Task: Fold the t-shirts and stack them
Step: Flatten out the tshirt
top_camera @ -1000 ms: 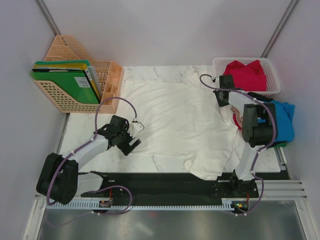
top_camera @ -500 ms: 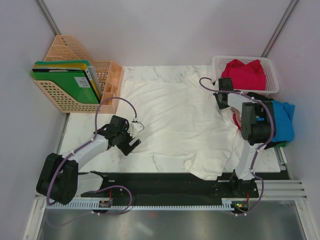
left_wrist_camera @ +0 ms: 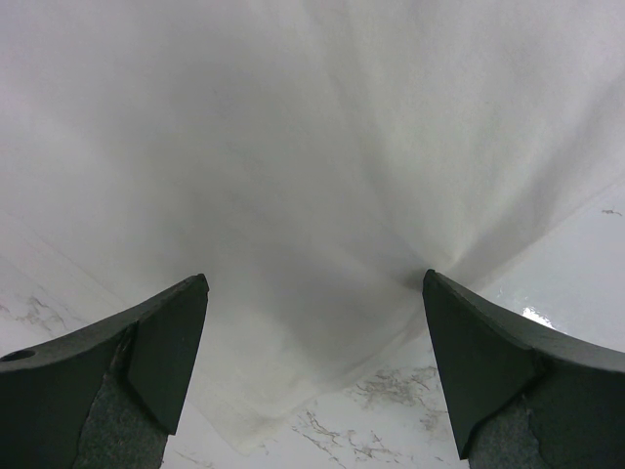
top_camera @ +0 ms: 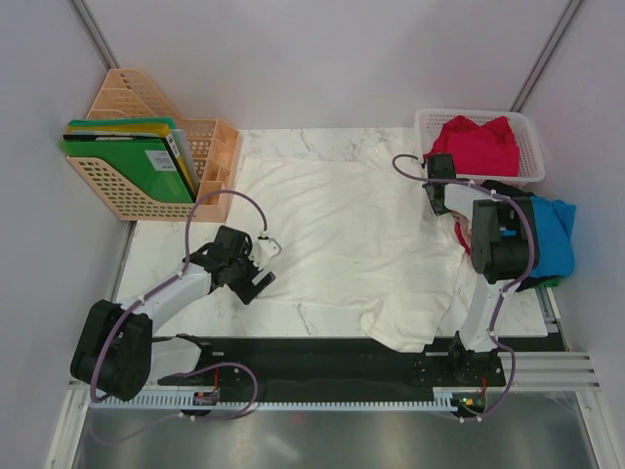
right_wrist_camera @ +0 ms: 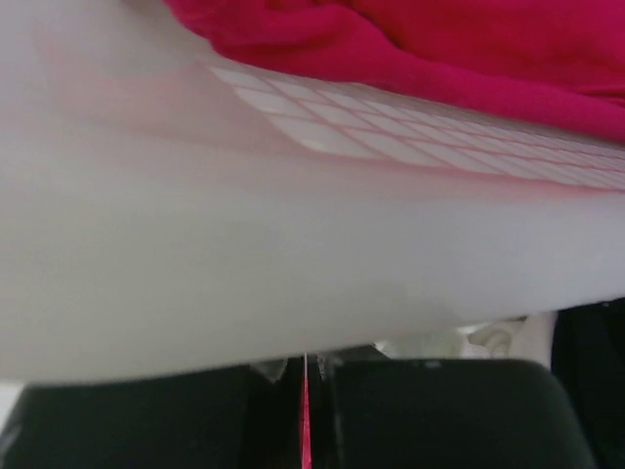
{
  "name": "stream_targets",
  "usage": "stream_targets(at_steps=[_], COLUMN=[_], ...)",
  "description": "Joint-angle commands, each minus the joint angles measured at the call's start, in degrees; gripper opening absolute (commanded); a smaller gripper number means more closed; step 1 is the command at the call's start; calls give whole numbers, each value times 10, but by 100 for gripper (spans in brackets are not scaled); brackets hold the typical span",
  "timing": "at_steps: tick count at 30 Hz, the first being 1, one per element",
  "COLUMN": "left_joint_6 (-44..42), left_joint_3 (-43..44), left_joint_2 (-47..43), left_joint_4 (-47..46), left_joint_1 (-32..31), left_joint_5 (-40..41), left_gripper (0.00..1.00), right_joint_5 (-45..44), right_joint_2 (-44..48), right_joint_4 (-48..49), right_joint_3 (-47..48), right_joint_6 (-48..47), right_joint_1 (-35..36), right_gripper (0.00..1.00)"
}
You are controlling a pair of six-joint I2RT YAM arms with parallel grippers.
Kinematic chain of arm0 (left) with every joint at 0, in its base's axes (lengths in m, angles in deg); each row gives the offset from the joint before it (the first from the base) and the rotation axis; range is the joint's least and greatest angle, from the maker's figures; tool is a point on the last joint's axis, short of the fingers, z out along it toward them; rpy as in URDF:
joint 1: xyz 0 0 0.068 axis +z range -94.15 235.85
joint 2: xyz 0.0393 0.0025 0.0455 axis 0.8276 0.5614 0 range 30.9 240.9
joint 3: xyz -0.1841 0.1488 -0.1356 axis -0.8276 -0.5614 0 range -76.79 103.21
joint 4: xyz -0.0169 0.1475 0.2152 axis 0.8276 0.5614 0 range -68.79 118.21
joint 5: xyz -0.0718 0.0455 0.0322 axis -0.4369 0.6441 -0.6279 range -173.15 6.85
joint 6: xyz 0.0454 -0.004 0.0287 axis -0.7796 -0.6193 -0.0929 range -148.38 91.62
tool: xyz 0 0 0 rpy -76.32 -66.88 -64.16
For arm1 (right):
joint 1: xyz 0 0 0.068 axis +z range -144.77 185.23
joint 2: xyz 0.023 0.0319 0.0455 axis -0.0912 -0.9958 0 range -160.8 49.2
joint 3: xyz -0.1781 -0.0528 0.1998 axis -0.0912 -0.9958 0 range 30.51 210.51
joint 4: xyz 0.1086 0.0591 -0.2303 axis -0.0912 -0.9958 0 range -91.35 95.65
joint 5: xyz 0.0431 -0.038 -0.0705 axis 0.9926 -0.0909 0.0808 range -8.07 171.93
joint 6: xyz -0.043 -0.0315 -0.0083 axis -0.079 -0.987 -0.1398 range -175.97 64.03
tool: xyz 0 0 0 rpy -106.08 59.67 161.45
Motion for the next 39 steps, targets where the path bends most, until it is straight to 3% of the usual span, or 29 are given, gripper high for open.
stream_targets(at_steps=[1, 10, 14, 19, 27, 30, 31, 33, 39], left_joint_6=[-1, -1, -2, -2, -3, -5, -7, -12, -29], left_joint_3=[-25, -27, -27, -25, -18, -18, -20, -21, 39], left_joint_2=[12, 12, 15, 15, 12, 6, -6, -50, -184], left_joint_4=[29, 30, 30, 28, 29, 37, 39, 36, 59], left_joint_1=[-2, -3, -3, -2, -2, -2, -3, -4, -3], left_joint_5=[25, 24, 25, 21, 19, 22, 29, 42, 16], left_gripper=[98, 98, 98, 98, 98, 98, 98, 98, 100], right_joint_5=[-72, -44, -15, 39, 185, 208, 209, 209, 180], right_joint_2=[-1, 7, 72, 163, 349, 405, 427, 443, 464], right_joint_4=[7, 32, 67, 45, -97, -132, -144, -155, -159], right_joint_3=[-2, -15, -48, -44, -13, -18, -23, -36, -92], right_joint_6=[20, 25, 36, 50, 63, 53, 45, 37, 11], right_joint_1=[-4, -3, -4, -1, 1, 0, 0, 1, 1], right_gripper=[0, 0, 0, 0, 1, 25, 46, 70, 84])
